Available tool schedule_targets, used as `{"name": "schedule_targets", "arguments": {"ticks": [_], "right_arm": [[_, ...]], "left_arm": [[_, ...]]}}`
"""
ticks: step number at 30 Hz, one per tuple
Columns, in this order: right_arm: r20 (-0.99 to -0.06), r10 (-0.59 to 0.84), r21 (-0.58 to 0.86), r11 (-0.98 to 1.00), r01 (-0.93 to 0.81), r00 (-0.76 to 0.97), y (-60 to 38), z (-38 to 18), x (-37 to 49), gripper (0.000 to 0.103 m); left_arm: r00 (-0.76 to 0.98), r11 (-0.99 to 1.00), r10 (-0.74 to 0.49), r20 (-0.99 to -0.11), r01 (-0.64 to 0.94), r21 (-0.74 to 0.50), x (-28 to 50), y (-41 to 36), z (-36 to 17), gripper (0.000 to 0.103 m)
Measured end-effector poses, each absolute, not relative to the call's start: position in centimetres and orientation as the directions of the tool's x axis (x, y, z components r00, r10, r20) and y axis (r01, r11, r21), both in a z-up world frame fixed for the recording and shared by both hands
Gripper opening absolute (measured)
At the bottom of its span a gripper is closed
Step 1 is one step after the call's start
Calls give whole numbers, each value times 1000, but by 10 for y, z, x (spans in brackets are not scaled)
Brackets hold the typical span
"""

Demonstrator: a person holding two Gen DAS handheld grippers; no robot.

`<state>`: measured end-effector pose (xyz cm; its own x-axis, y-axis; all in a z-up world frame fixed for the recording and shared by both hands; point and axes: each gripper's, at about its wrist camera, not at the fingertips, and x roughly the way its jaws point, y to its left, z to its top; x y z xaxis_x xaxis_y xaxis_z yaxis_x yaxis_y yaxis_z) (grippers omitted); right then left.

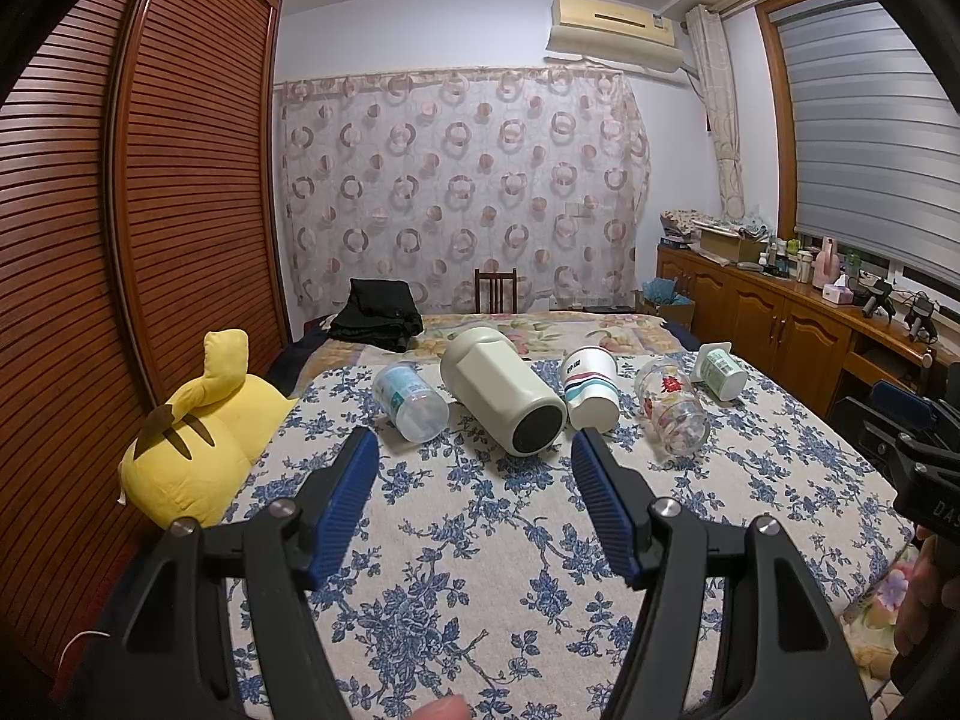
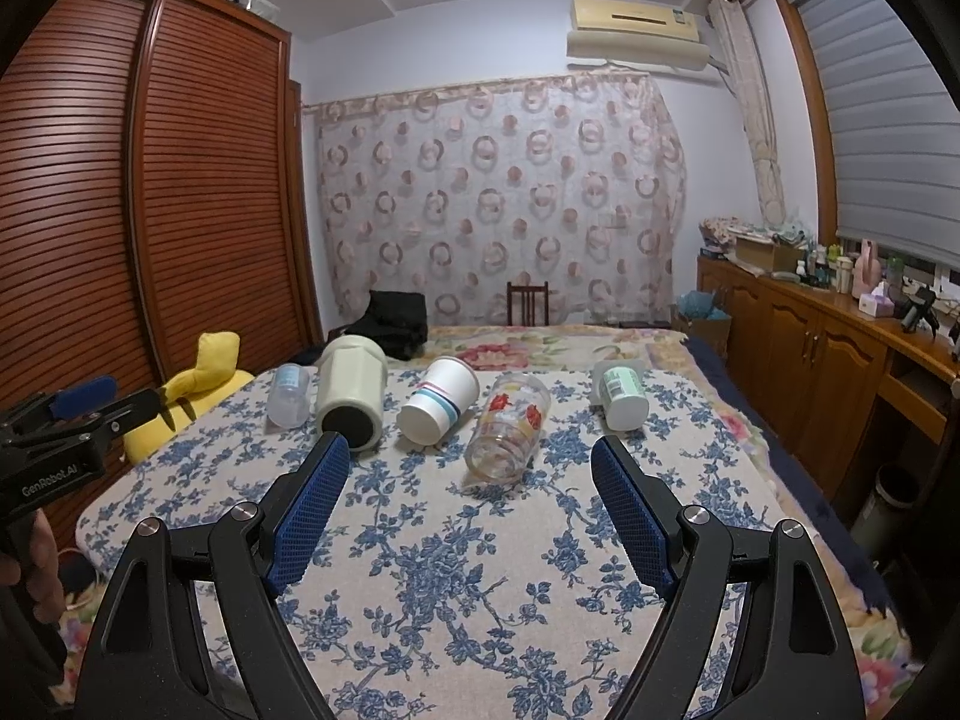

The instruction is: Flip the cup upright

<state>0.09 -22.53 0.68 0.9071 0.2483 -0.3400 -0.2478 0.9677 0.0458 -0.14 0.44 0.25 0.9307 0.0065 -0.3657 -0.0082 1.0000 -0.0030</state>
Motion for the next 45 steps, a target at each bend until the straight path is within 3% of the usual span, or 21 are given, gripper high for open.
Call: {"name": "schedule_targets", "arguments": {"ticks": [45], "right_arm": [[-343,249,46,968,-248,906,-226,5,2,85]], "left_arm": [[932,1000,8,-362,-9,-2,-2,4,4,66]]}}
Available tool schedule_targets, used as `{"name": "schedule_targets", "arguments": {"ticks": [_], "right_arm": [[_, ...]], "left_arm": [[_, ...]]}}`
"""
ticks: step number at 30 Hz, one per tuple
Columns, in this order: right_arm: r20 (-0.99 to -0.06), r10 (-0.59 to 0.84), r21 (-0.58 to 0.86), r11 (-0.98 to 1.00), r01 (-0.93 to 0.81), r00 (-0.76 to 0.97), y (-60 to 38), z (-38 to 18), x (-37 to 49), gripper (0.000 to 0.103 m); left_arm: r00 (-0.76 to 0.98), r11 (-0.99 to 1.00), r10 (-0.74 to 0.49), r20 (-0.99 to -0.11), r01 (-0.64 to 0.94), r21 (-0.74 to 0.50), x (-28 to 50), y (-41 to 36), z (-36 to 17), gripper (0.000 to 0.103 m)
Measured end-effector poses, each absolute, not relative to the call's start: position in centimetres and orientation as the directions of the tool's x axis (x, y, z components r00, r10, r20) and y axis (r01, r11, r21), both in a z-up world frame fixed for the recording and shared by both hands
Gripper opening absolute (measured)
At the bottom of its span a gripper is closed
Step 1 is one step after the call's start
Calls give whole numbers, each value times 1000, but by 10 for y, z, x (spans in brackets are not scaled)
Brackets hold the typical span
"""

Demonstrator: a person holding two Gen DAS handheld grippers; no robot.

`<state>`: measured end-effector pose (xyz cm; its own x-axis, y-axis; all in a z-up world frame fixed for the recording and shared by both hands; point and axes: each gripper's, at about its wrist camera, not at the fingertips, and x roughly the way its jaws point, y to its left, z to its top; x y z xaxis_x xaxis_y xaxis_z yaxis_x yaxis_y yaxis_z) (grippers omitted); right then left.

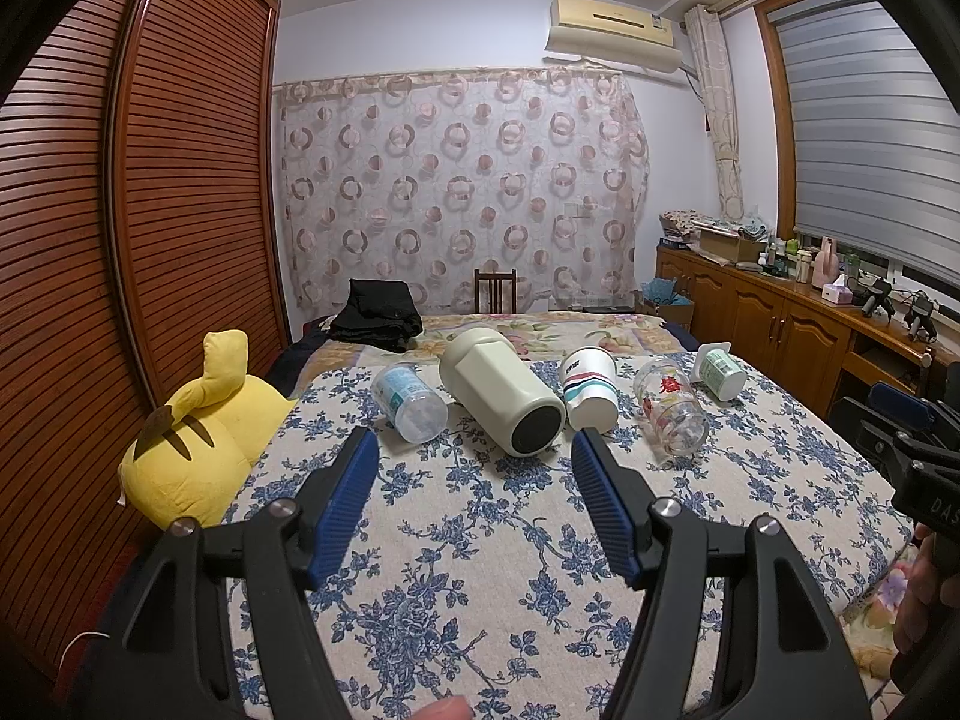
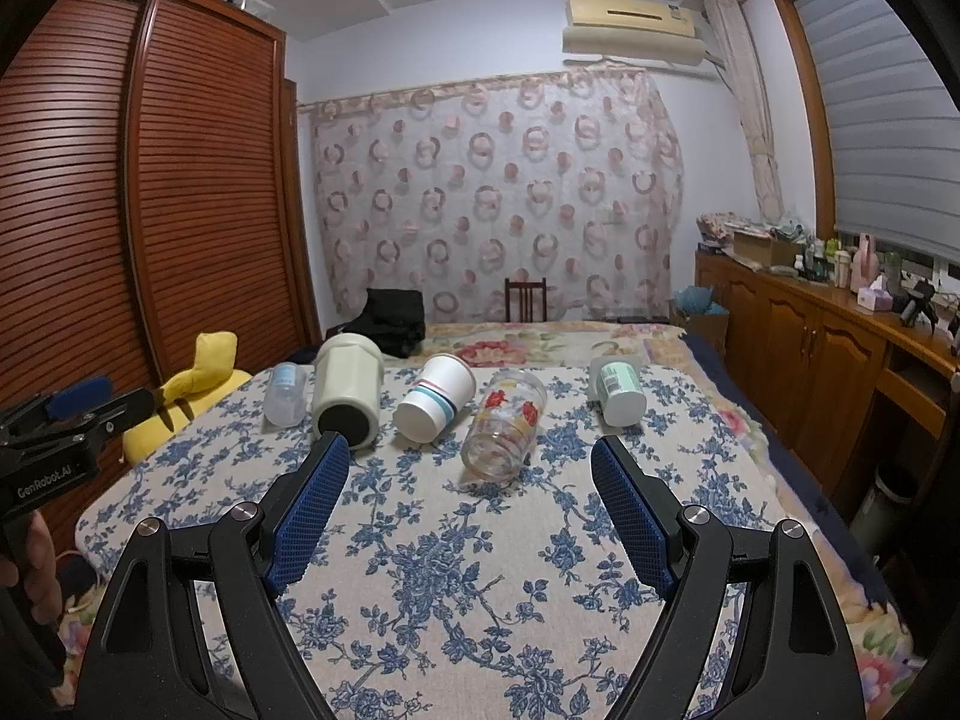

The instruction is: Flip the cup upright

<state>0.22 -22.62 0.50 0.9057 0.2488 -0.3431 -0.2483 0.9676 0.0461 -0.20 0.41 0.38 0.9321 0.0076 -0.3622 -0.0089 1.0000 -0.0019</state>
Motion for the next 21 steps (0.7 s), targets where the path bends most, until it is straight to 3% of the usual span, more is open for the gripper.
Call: {"name": "schedule_targets", "arguments": {"ticks": [9,21], "right_arm": [[-346,246,44,968,-247,905,-224,4,3,85],[-398,266,-23,954,-300,878,-212,-11,32,85]], "left_arm": [[927,1000,-1,-374,-2,-8,-1,6,6,67],[866,1000,-1,-500,10,15,45,27,-24,66]]}}
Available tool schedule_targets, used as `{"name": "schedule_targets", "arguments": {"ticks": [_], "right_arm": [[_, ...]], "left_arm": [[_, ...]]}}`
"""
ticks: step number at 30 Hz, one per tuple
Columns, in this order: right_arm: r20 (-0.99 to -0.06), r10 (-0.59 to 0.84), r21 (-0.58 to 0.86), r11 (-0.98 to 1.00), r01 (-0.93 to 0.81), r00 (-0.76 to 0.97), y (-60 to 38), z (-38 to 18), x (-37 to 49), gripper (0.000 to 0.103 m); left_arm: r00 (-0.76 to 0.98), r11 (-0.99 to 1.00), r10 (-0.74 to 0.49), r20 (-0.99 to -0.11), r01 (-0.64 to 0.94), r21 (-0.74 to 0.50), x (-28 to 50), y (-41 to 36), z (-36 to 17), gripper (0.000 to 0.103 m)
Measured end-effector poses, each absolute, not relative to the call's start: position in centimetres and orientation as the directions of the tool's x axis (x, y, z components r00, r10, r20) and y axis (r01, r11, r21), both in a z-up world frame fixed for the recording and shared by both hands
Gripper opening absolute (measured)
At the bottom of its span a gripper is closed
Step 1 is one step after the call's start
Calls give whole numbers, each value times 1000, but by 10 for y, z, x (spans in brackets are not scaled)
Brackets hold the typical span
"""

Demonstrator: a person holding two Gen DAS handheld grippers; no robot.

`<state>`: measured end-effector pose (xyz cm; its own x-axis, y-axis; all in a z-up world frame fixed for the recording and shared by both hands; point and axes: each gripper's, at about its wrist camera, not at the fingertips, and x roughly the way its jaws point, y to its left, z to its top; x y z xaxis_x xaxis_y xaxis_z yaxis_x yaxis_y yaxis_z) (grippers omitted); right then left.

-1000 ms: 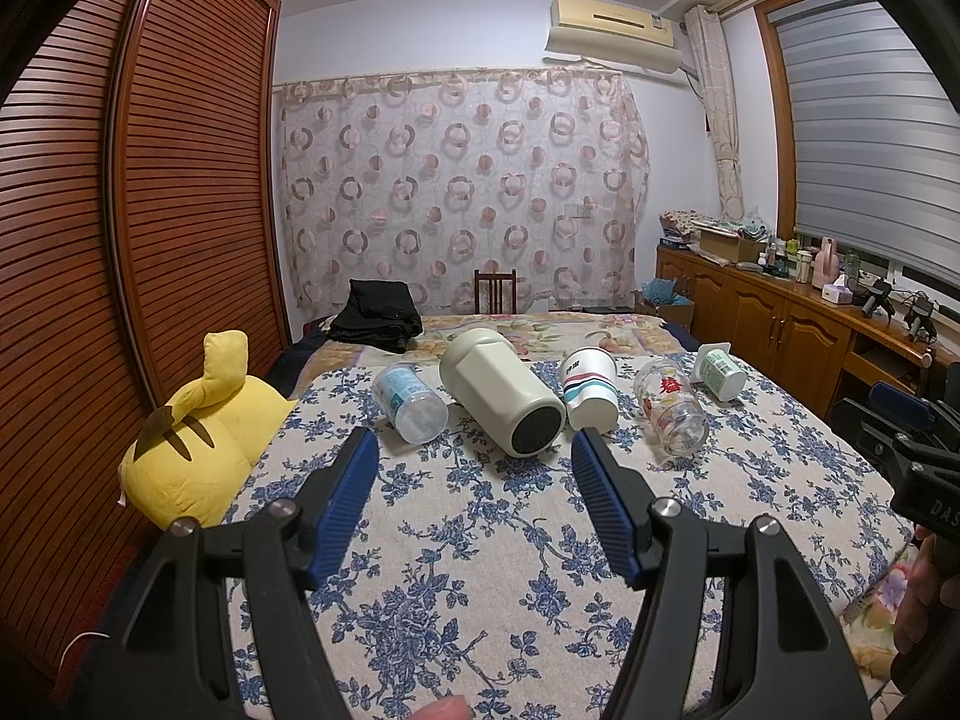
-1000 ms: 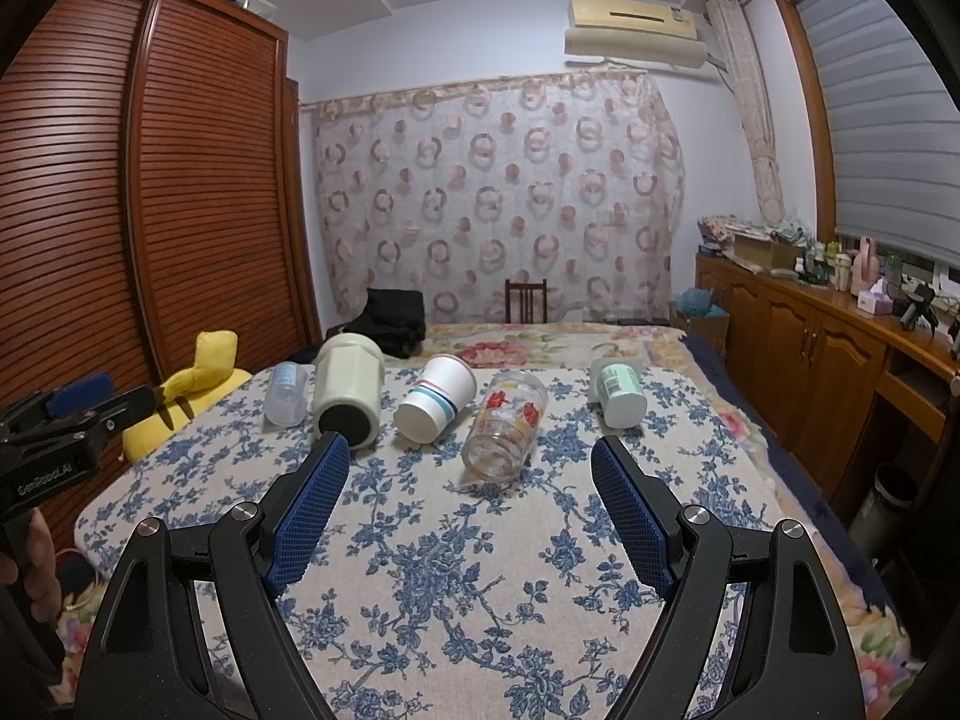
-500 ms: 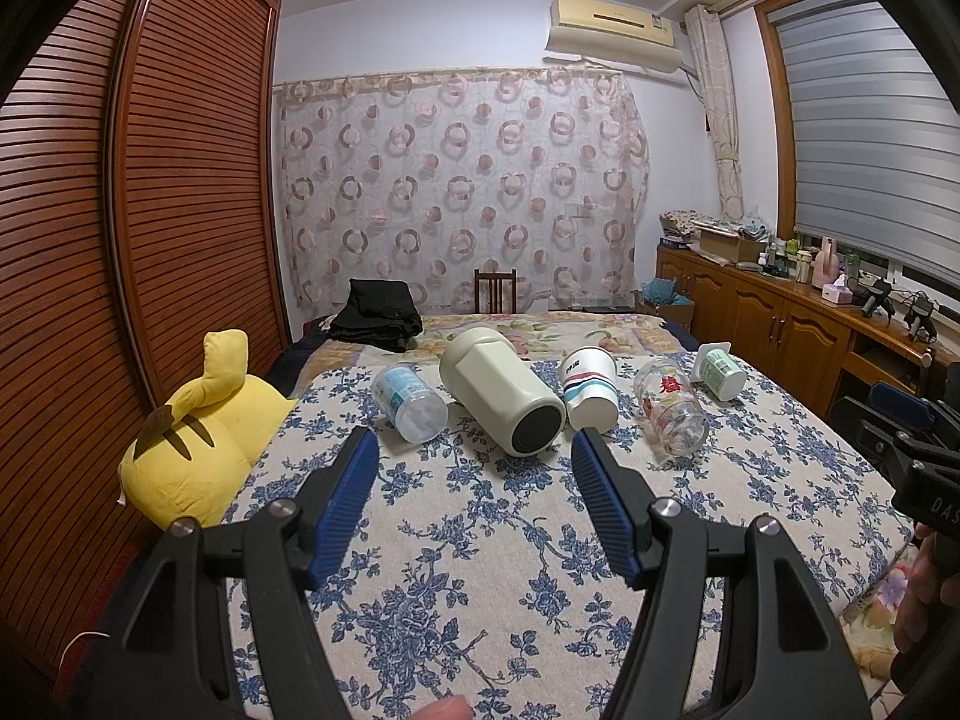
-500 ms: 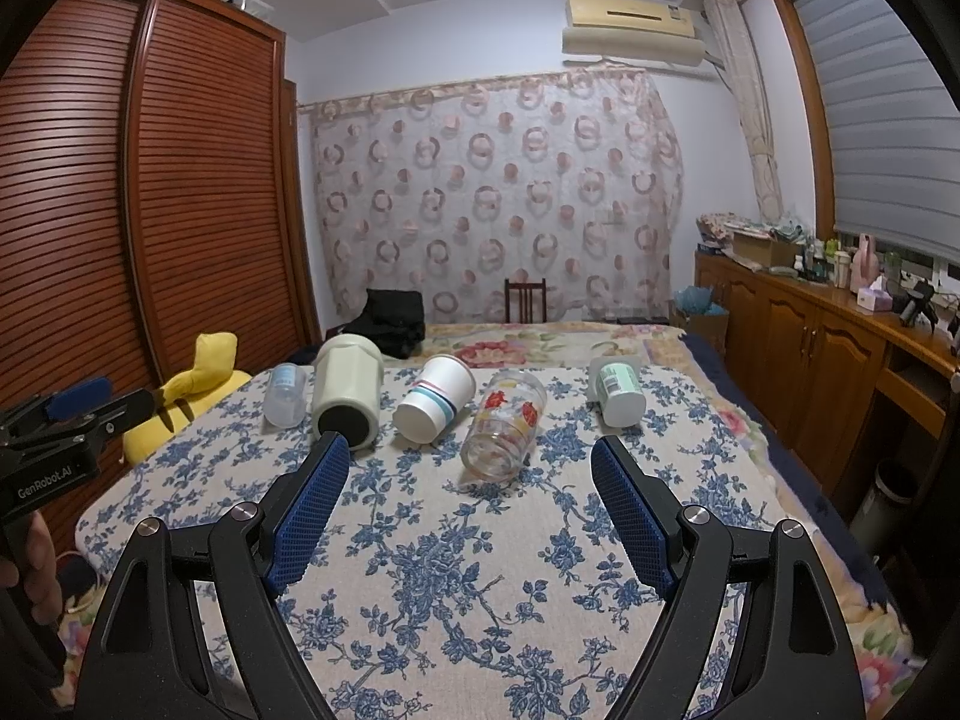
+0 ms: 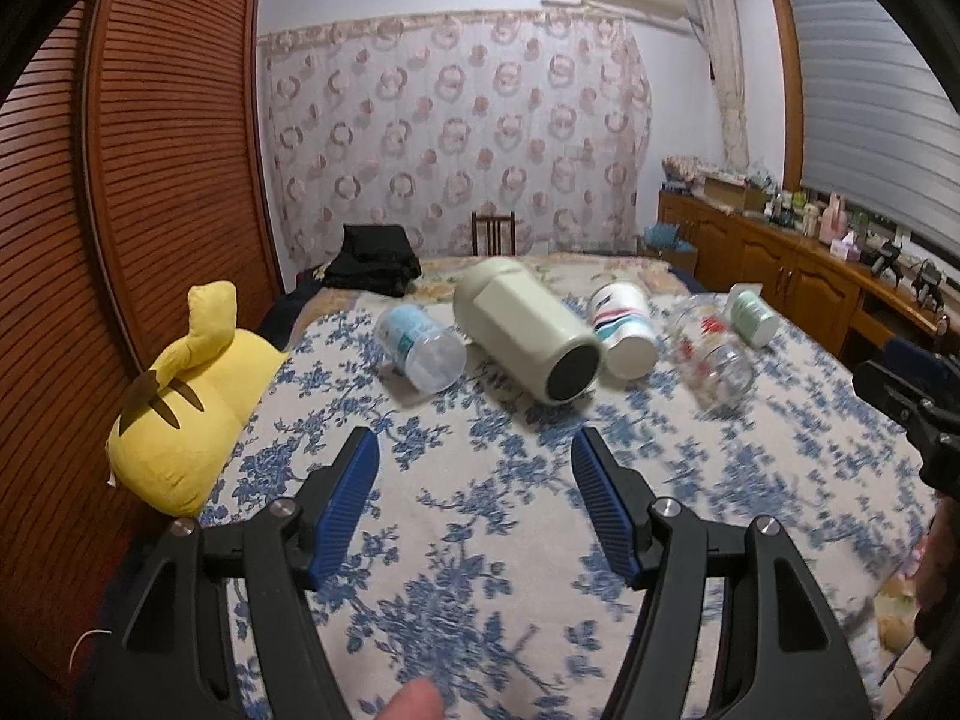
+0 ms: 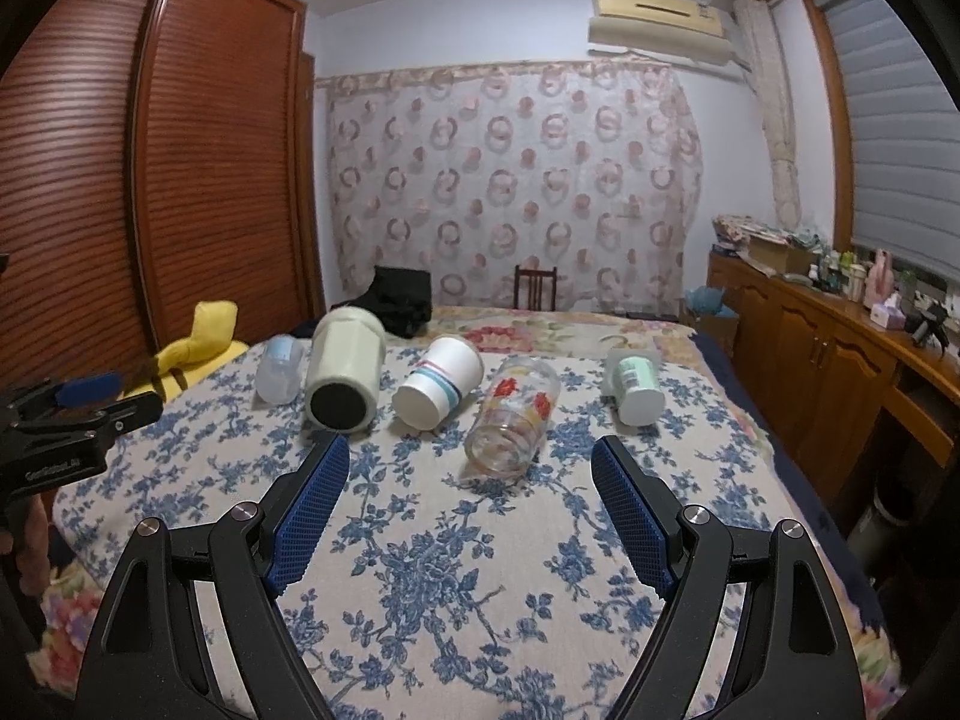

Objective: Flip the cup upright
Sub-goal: 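Move the left tool to the clear cotton swab tub and close on it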

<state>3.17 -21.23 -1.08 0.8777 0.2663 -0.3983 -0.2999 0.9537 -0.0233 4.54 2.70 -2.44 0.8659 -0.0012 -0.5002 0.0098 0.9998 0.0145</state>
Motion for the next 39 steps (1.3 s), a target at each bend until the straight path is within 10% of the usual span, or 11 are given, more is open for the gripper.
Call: {"name": "schedule_targets", "arguments": {"ticks": [39], "right_arm": [[-638,467,19,804,-594,612,-86,-31,167,88]], "left_arm": [[667,989,-93,-739,-22,-144,271,107,-38,66]]}}
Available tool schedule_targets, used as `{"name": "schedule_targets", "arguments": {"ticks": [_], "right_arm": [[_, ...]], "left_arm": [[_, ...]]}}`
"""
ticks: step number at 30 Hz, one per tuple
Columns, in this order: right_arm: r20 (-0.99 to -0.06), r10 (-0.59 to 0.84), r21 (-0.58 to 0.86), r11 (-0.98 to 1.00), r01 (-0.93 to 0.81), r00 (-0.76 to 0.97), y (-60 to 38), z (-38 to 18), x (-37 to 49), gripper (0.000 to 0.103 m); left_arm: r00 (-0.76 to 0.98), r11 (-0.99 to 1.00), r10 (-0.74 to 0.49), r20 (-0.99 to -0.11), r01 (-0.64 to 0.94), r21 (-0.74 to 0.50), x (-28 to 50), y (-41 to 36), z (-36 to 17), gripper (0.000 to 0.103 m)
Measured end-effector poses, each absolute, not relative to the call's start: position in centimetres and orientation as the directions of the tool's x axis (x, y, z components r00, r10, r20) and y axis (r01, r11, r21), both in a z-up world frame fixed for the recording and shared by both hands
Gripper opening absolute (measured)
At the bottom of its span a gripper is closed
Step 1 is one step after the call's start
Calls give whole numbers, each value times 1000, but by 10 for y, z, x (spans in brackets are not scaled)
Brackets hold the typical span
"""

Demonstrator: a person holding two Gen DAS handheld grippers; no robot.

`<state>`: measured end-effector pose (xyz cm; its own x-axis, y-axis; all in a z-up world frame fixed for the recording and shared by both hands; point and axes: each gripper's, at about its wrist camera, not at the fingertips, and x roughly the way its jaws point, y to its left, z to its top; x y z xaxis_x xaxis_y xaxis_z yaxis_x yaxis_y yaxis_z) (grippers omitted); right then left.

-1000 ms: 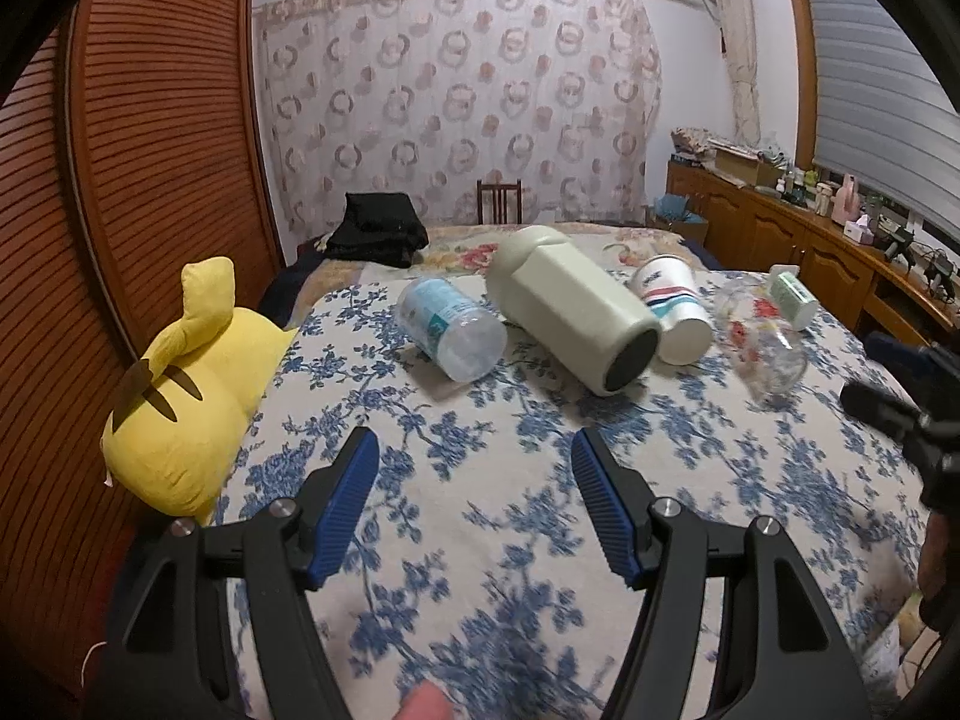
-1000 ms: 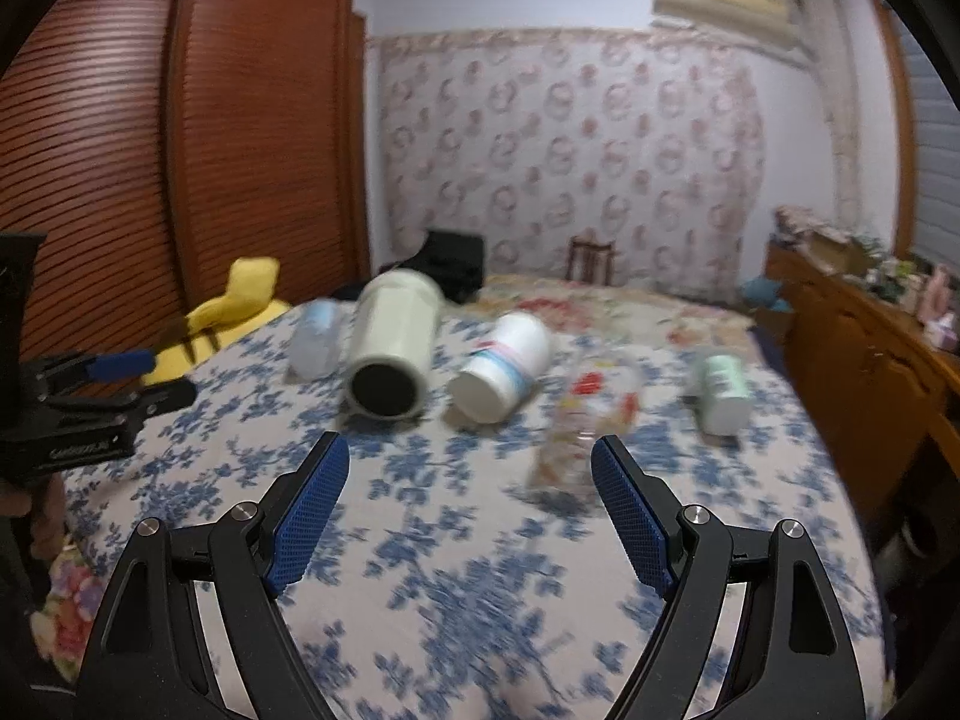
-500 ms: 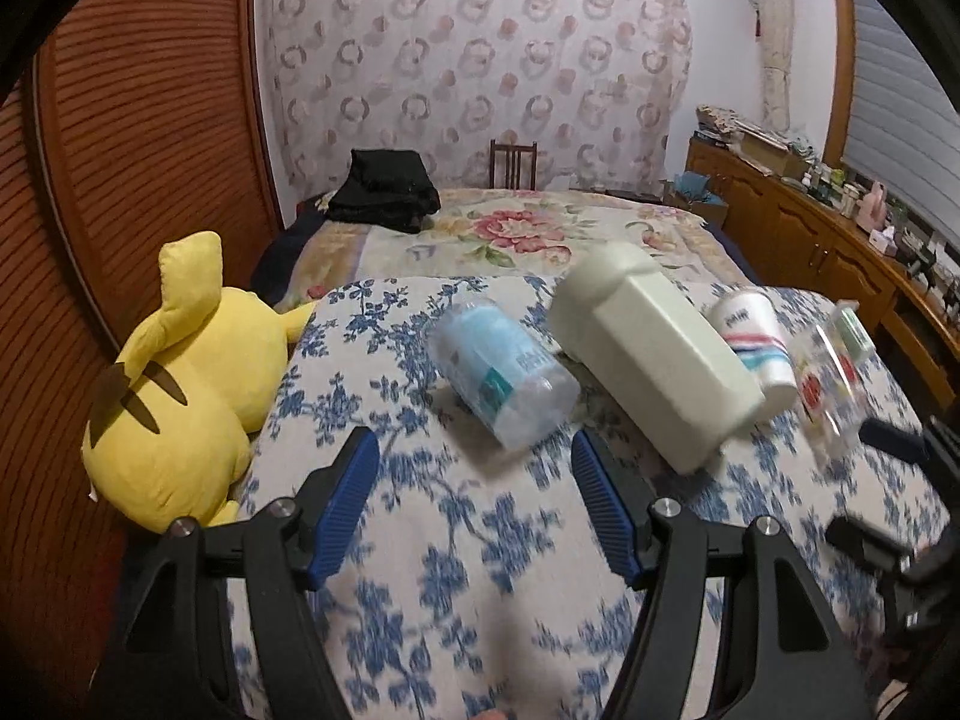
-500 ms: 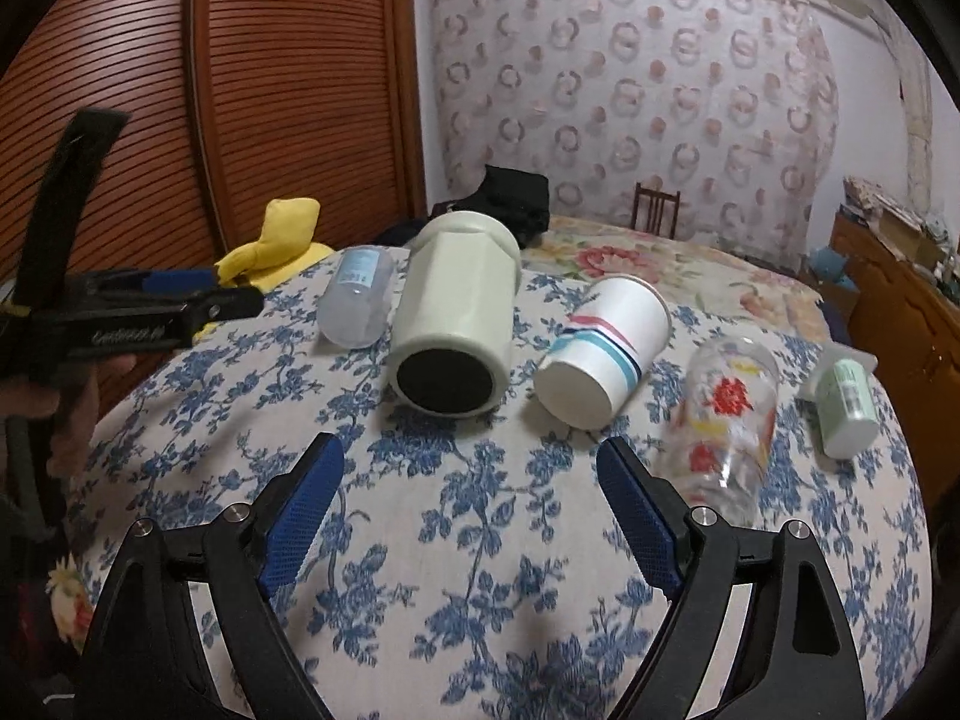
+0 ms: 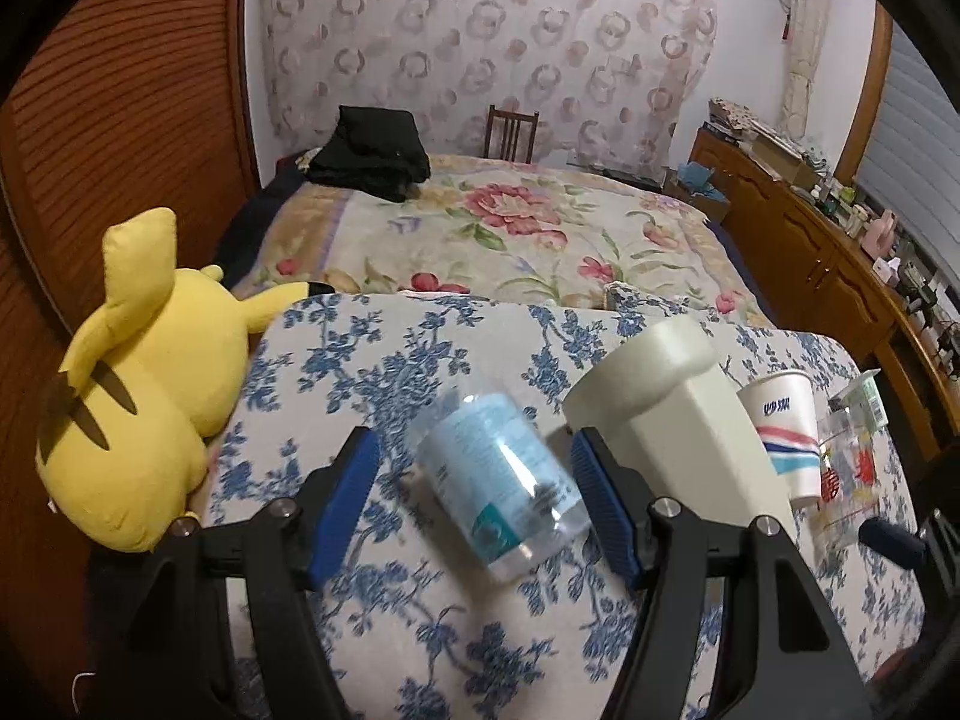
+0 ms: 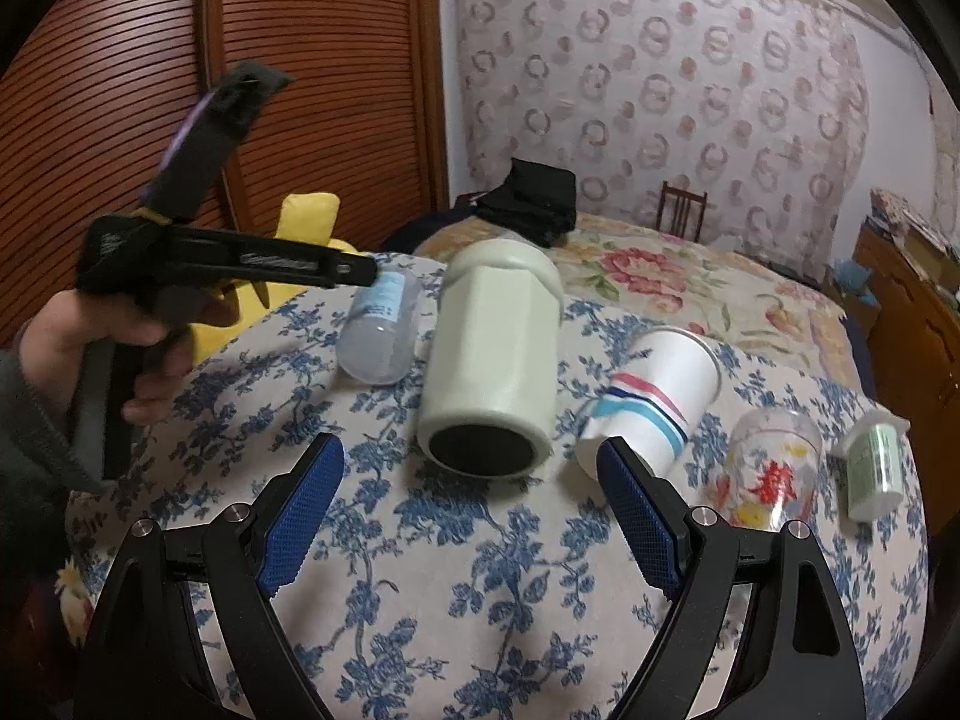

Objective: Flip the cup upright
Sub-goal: 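Move the left tool to the clear cotton swab tub and close on it, then lift the clear tub off the bedspread with the left tool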

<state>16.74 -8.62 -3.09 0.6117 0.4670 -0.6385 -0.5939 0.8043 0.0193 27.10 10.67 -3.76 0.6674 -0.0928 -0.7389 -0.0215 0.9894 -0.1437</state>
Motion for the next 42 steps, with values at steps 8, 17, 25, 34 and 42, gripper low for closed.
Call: {"name": "schedule_targets", "arguments": {"ticks": [8,17,25,34,42], "right_arm": [[-648,471,13,792,-610,598,-81,-38,170,88],[-654,468,24,798,-602,595,-90,-44,170,88],[-638,457,11,810,-587,619,-97,-39,162,88],[-625,429,-11,830,-557,652,-110,-35,144,88],[-615,368,-33,872,-489,698,-141,-33,119,88]], "left_arm": [[624,987,-108,-774,-26,-159,289,102,-56,66],[585,970,-181,-791,-25,-240,284,103,-73,65],[614,974,-168,-771,-15,-224,263,107,-68,55],[692,978,-169,-702,29,-208,211,109,-28,55],[703,969,-239,-670,122,-217,158,82,-16,55]]}}
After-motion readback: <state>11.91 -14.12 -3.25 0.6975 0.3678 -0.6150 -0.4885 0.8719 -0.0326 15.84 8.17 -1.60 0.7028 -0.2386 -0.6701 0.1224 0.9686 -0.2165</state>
